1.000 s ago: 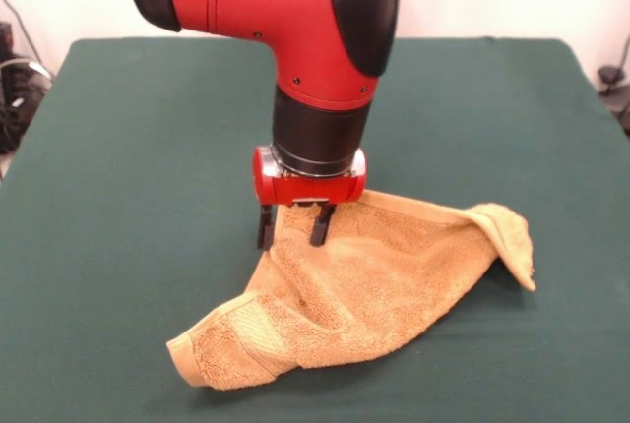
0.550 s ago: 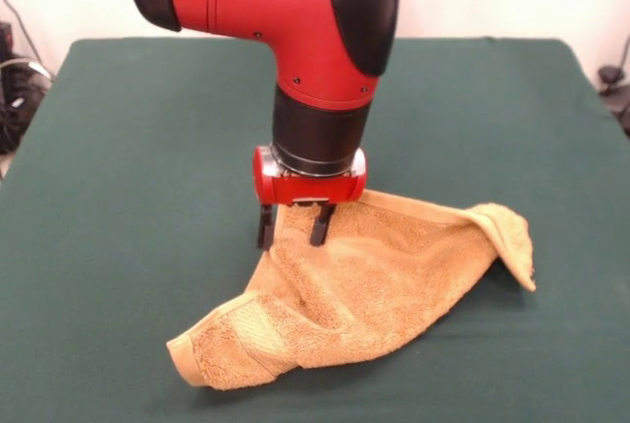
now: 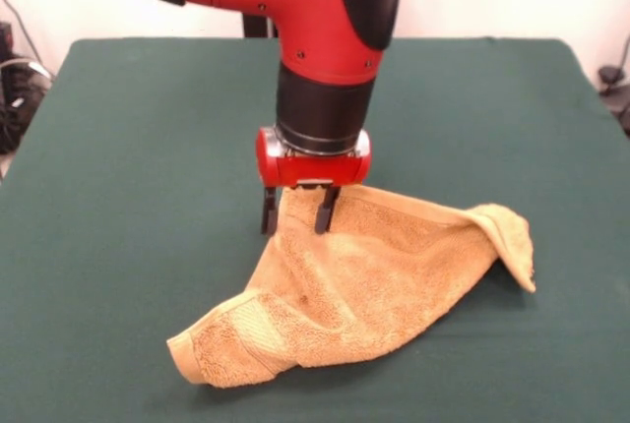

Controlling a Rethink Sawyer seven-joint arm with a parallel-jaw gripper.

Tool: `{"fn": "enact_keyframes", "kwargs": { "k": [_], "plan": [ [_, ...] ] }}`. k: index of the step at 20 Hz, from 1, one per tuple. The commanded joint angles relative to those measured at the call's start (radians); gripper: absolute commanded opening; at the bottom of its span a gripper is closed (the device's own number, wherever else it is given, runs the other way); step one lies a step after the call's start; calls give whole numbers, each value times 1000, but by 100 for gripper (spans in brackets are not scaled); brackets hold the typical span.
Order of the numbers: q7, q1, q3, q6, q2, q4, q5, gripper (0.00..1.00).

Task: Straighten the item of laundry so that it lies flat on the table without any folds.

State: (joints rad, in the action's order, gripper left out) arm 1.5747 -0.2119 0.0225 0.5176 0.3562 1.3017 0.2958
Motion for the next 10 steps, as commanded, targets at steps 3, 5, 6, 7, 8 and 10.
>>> {"fn": "enact_keyframes", "kwargs": {
  "k": [3,5,6,7,8,10],
  "plan": [
    [147,17,76,-36,57,154,-39,100],
    [153,25,67,-1,52,141,-50,100],
    [154,29,63,17,50,135,-55,100],
    [153,30,61,24,42,129,-56,100],
    [159,33,57,22,33,119,-57,100],
    [148,36,55,26,28,108,-53,100]
  ]
}}
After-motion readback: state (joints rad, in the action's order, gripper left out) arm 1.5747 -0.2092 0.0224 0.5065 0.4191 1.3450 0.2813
